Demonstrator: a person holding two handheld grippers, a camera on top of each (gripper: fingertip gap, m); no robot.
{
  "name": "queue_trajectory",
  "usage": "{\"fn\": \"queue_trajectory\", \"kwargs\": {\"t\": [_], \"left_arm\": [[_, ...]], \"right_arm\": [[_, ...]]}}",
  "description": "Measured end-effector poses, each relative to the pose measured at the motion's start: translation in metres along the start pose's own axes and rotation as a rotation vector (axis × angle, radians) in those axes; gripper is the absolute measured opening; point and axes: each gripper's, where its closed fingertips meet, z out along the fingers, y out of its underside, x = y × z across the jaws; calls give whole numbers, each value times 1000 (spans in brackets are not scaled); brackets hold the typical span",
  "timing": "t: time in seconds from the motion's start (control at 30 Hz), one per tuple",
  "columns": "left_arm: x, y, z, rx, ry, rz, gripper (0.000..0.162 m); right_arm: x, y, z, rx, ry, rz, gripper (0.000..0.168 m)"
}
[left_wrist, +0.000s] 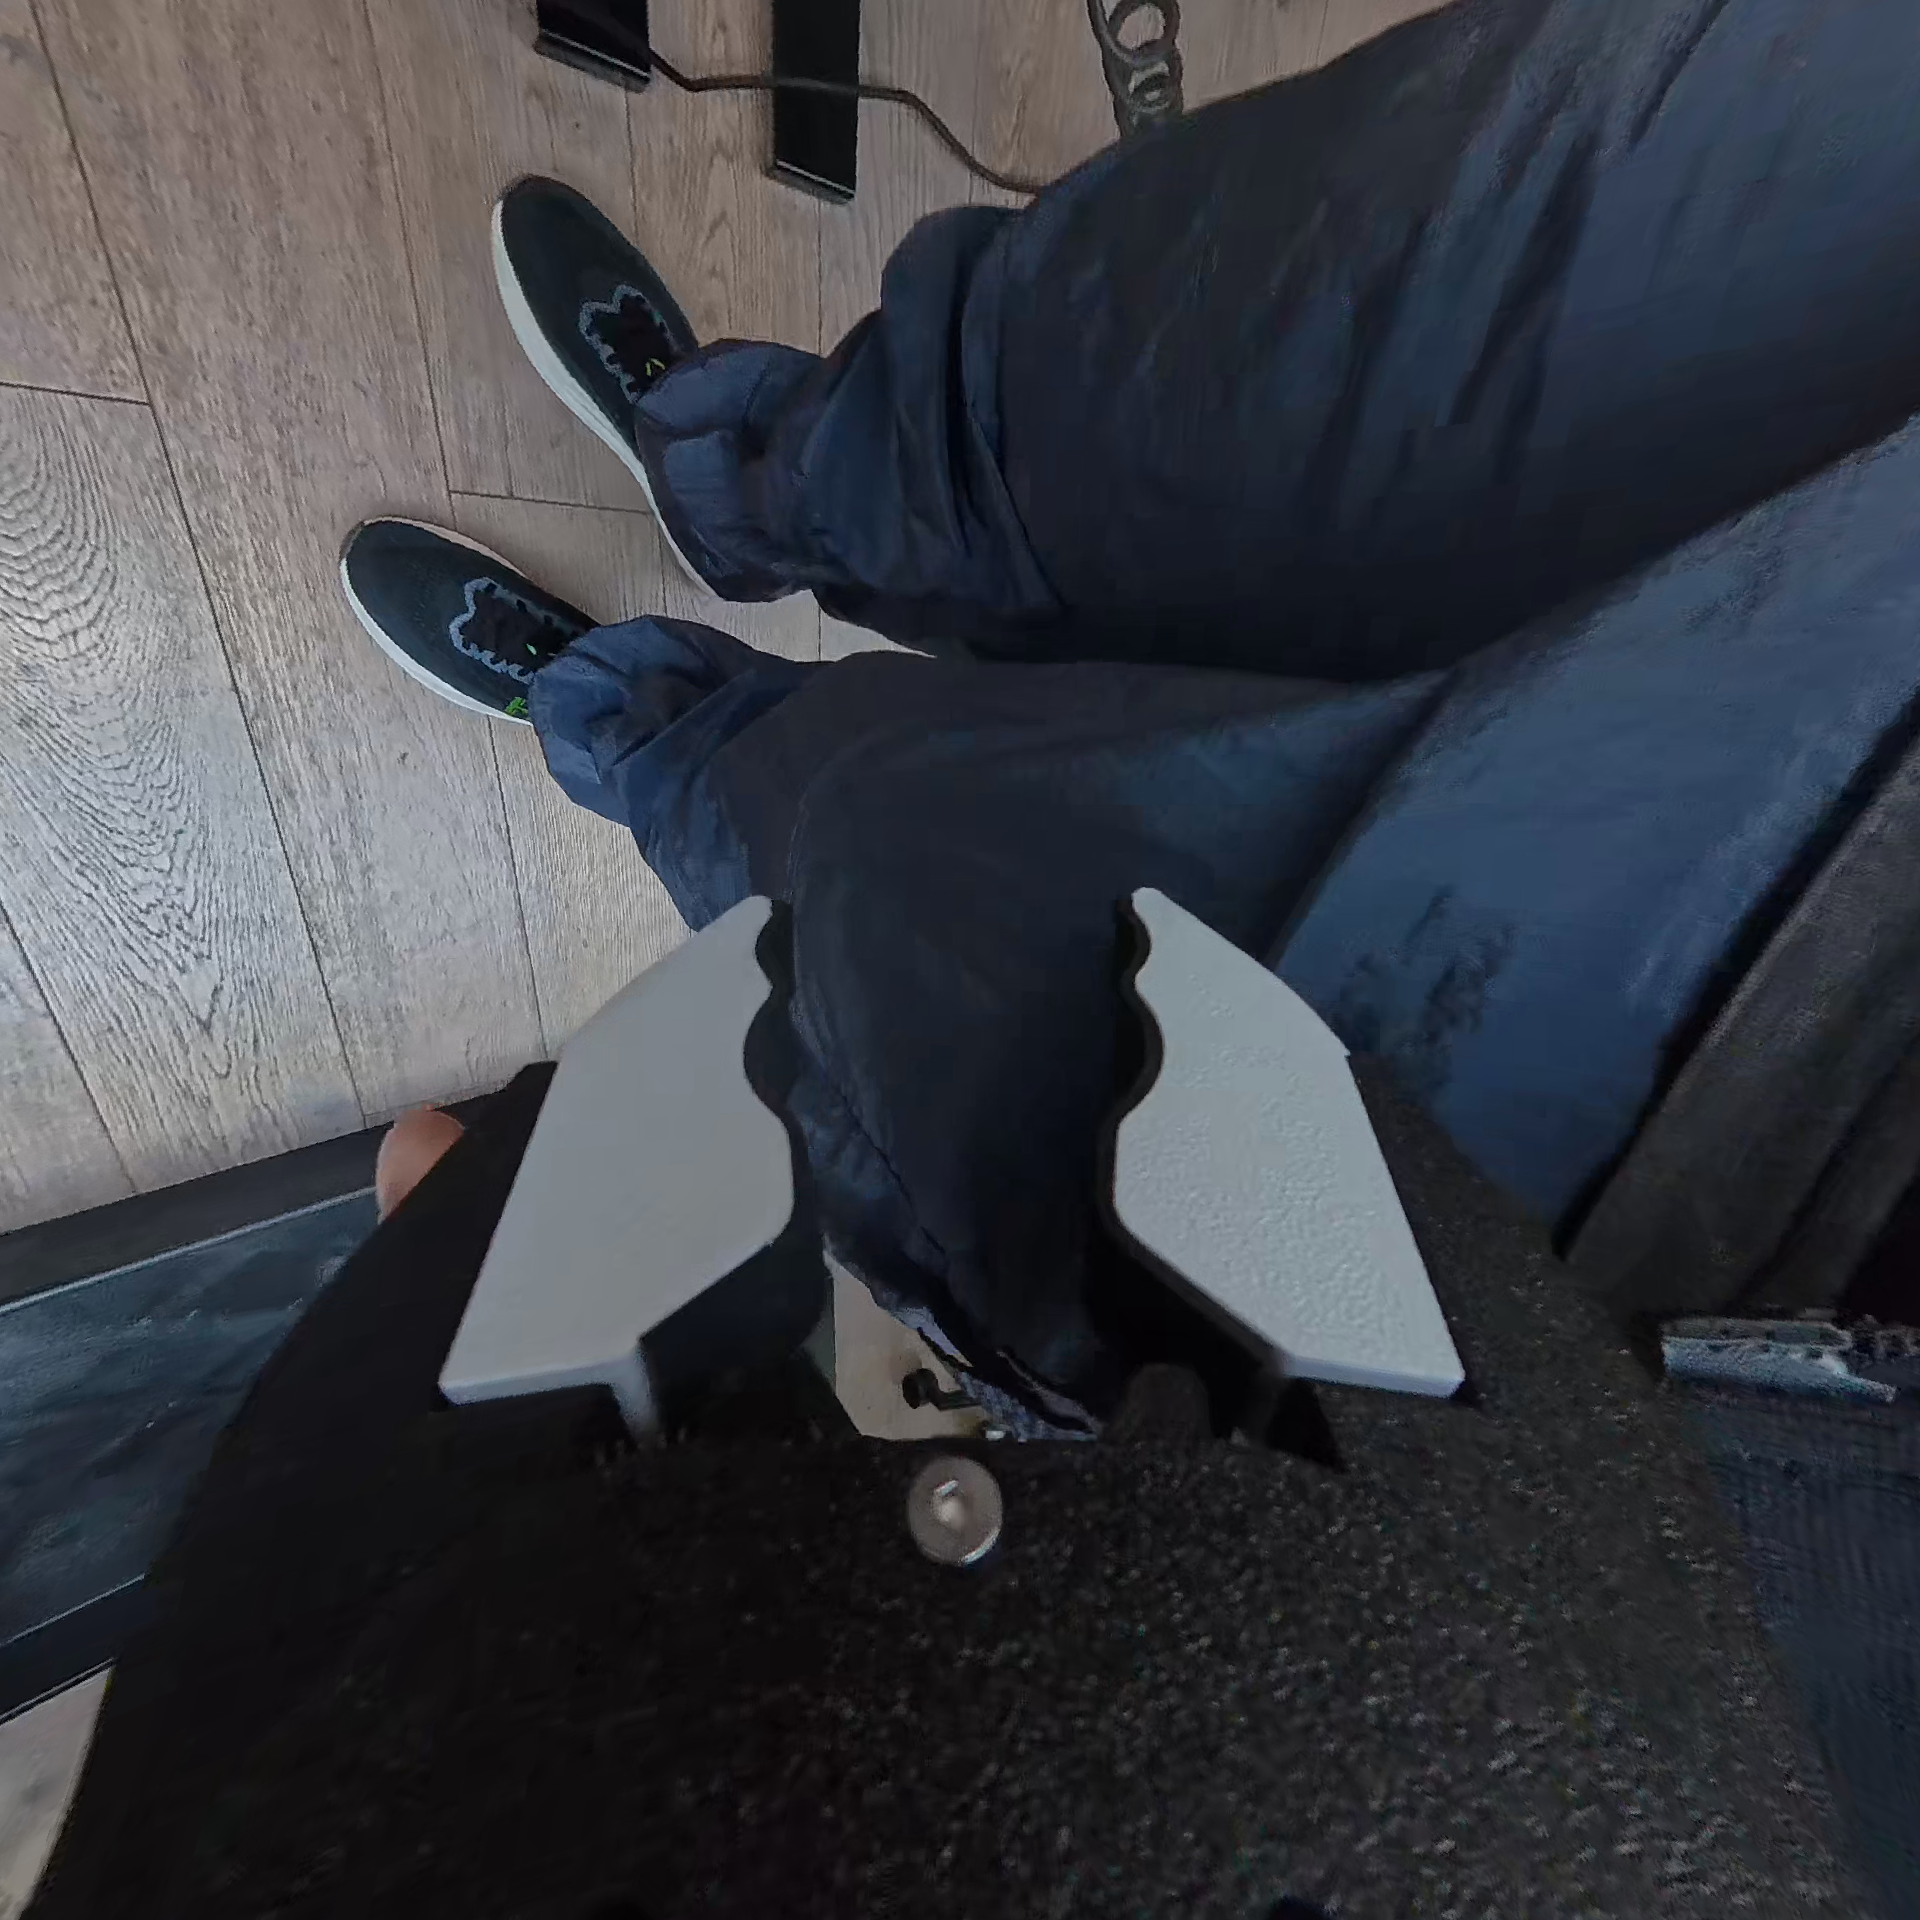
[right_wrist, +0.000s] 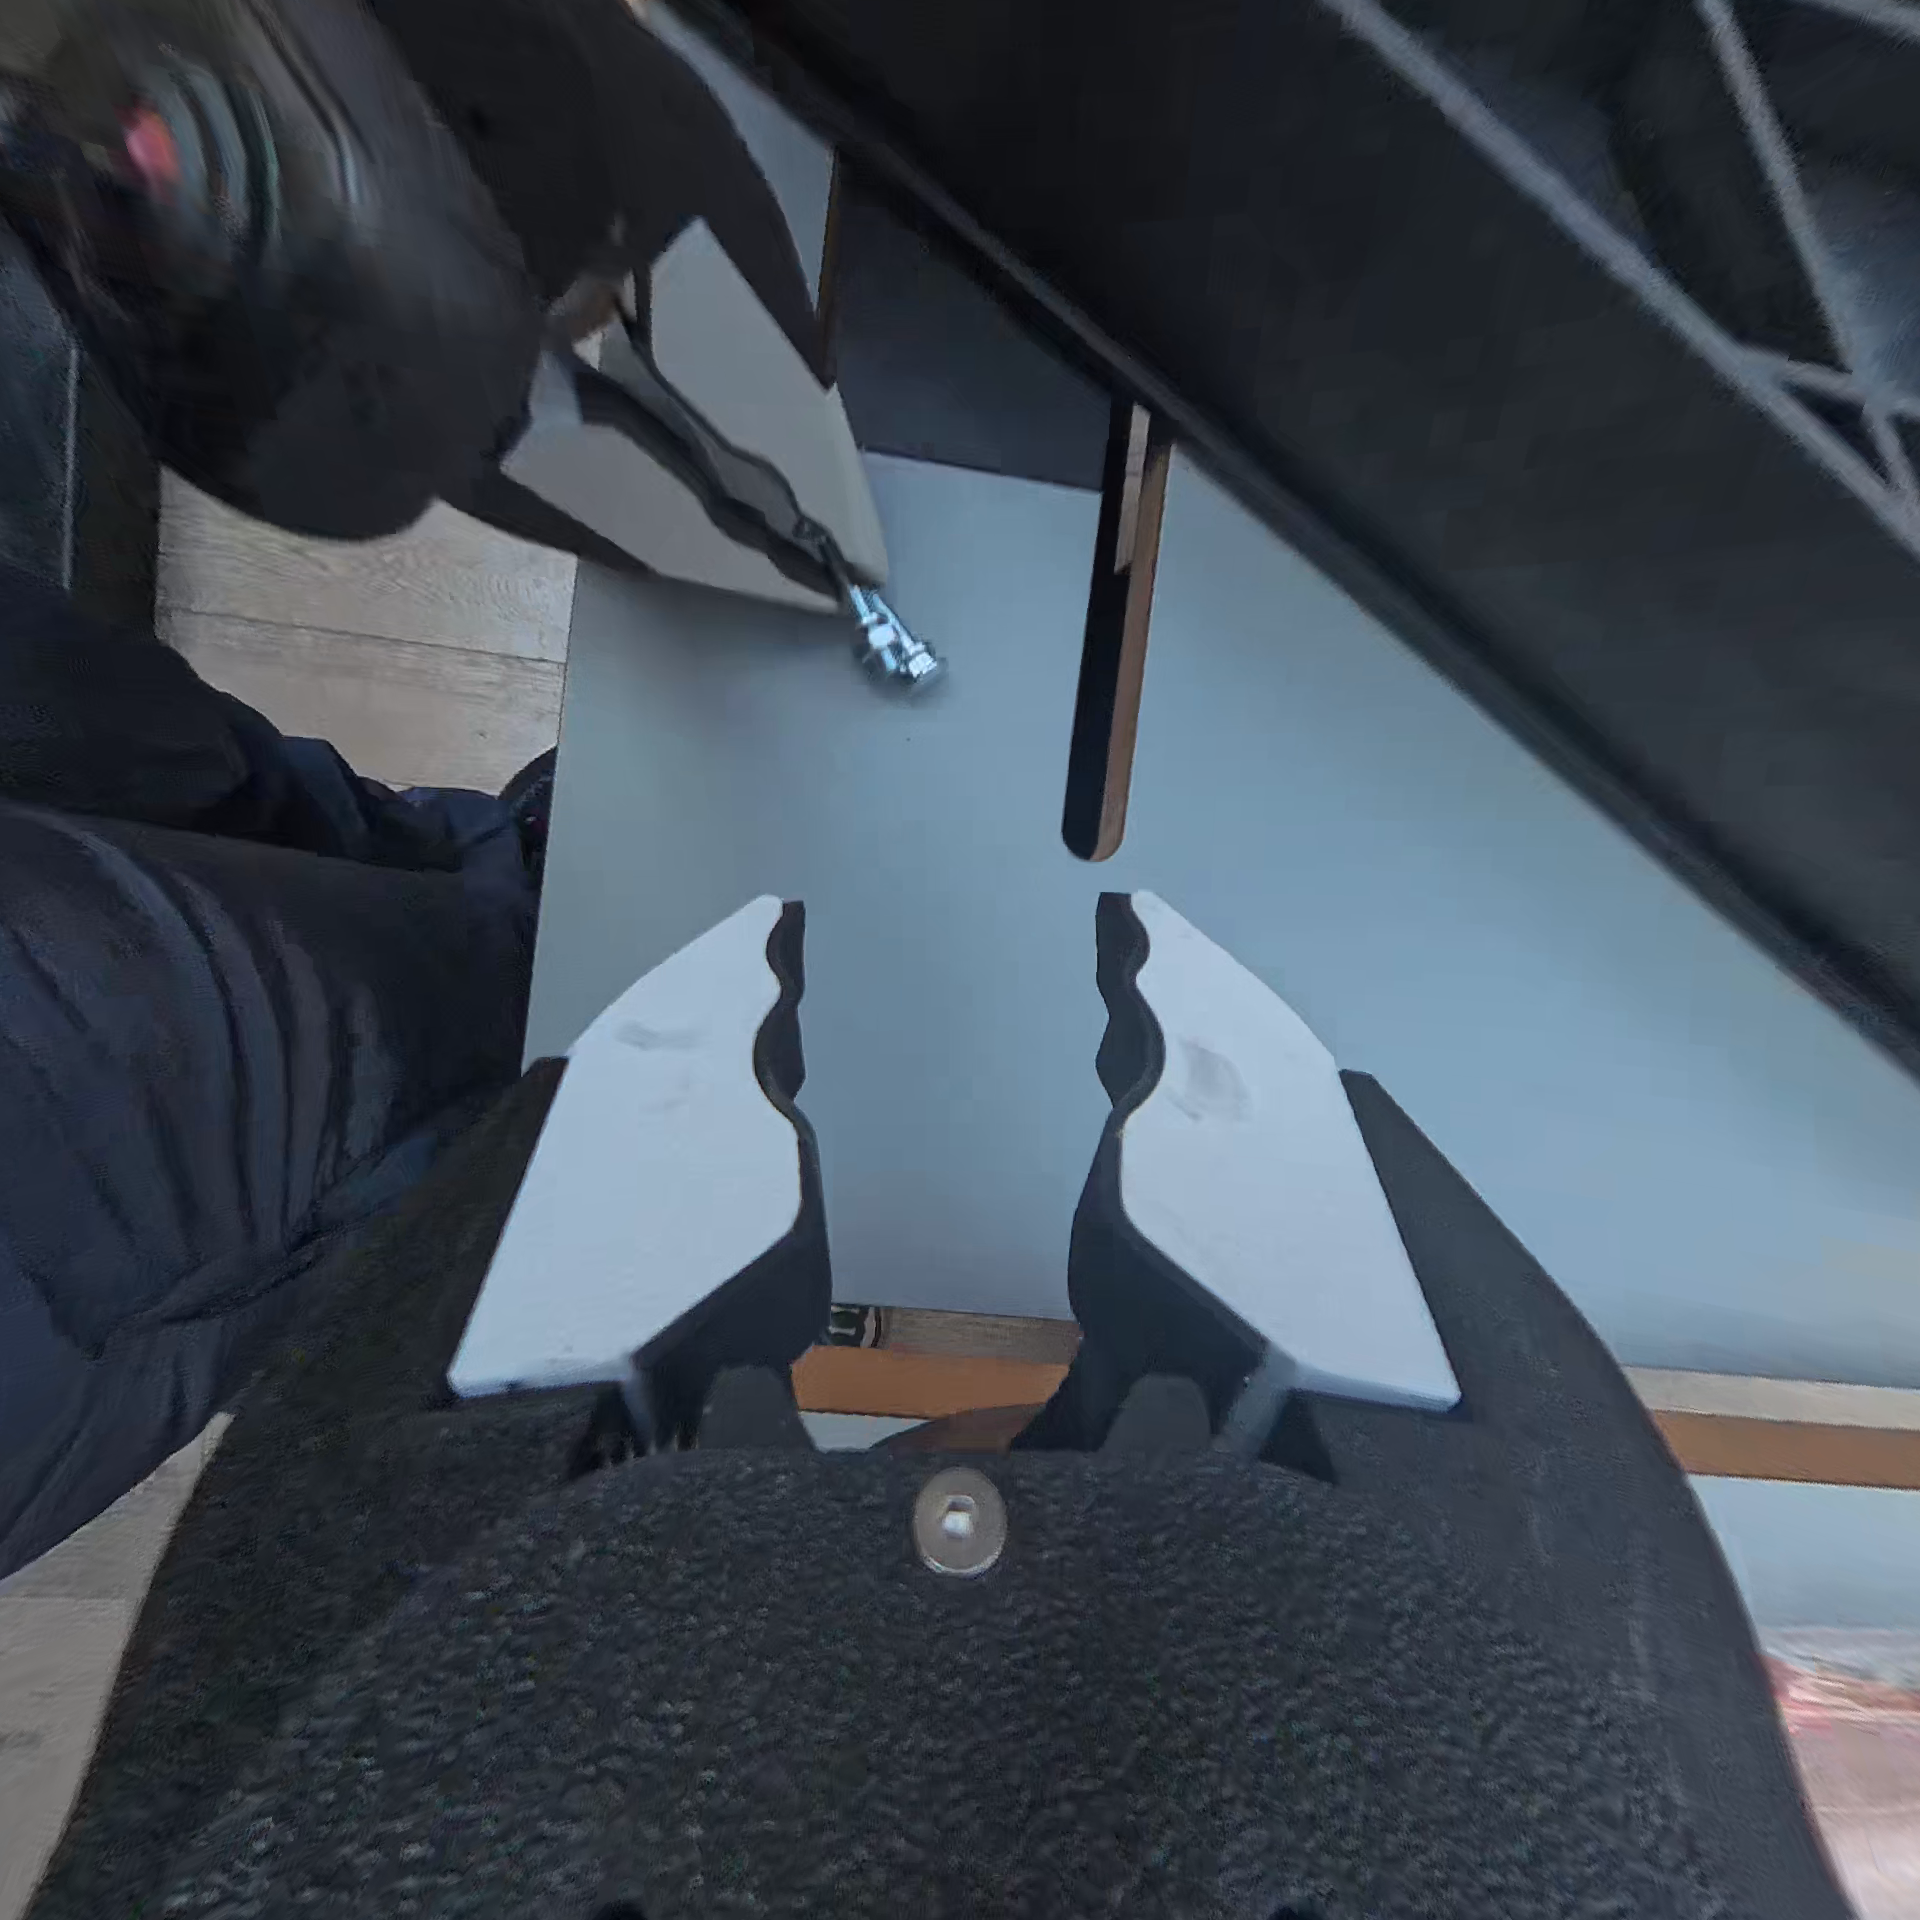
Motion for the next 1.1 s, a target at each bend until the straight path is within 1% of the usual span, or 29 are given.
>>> {"fn": "queue_trajectory", "kwargs": {"t": [0.1, 0.2, 0.3, 0.43, 0.57, 0.77, 0.93, 1.1], "left_arm": [[3, 10, 4, -44, -22, 15, 60], [15, 9, 5, -22, -44, -39, 60], [34, 3, 9, 24, -61, -99, 61], [57, -4, 25, 38, -93, -110, 61], [77, -17, 36, 74, -109, -121, 62], [93, -31, 45, 104, -124, -118, 62], [99, -34, 49, 109, -121, -122, 62], [103, -34, 51, 122, -122, -134, 62]], "right_arm": [[-14, 16, 19, -1, -4, -8, 55], [-17, 13, 44, 40, -54, -56, 55], [-18, 9, 70, 59, -119, -161, 55], [-18, 1, 89, 106, -162, -275, 55], [-16, 0, 97, 137, -173, -329, 55], [-10, -1, 101, 156, -192, -383, 56], [-2, -3, 103, 154, -203, -393, 57], [-6, -1, 106, 154, -218, -386, 56]]}}
